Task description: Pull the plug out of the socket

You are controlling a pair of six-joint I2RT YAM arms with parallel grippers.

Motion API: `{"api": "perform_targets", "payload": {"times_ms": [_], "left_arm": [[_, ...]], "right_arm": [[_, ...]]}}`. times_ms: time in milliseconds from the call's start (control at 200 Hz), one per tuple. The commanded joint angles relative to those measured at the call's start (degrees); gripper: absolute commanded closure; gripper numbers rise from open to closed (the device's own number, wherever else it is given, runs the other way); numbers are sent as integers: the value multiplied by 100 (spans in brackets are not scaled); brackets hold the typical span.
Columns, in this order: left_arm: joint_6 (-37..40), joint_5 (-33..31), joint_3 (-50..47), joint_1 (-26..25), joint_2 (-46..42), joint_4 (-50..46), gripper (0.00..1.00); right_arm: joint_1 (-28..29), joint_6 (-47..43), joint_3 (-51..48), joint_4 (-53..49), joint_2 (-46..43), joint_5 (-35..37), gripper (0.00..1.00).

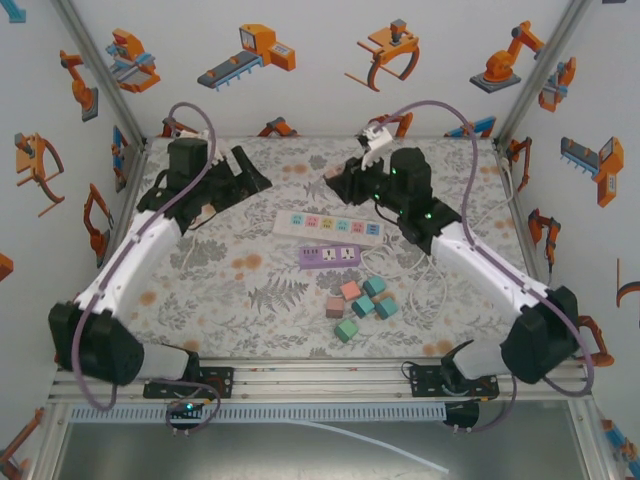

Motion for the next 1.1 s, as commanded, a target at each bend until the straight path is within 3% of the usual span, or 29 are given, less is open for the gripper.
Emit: {"api": "perform_targets", "payload": {"times_ms": [0,255,401,556,826,1096], "left_arm": [[1278,588,-588,-24,-932,298,19],[2606,2149,-1344,-173,-2635,-12,18],[3495,3100,-1662,-400,-3306,-319,0],[4645,3516,-1955,-594,-3902,-650,3],[5807,3839,-1880,-765,-3970,-1590,3],[6174,3340,-1795,-1120,-3844,-1783,3]], "right_arm": [[-10,949,-606,573,-558,275,90],[-6,2308,-1541,149,-1526,31,93],[5,2882,-1871,30,-1456,-431,93],[140,3059,-2022,39,-1077,-622,92],[680,3025,-2056,61,-177,-360,91],[1164,2900,-2334,251,498,151,88]]}}
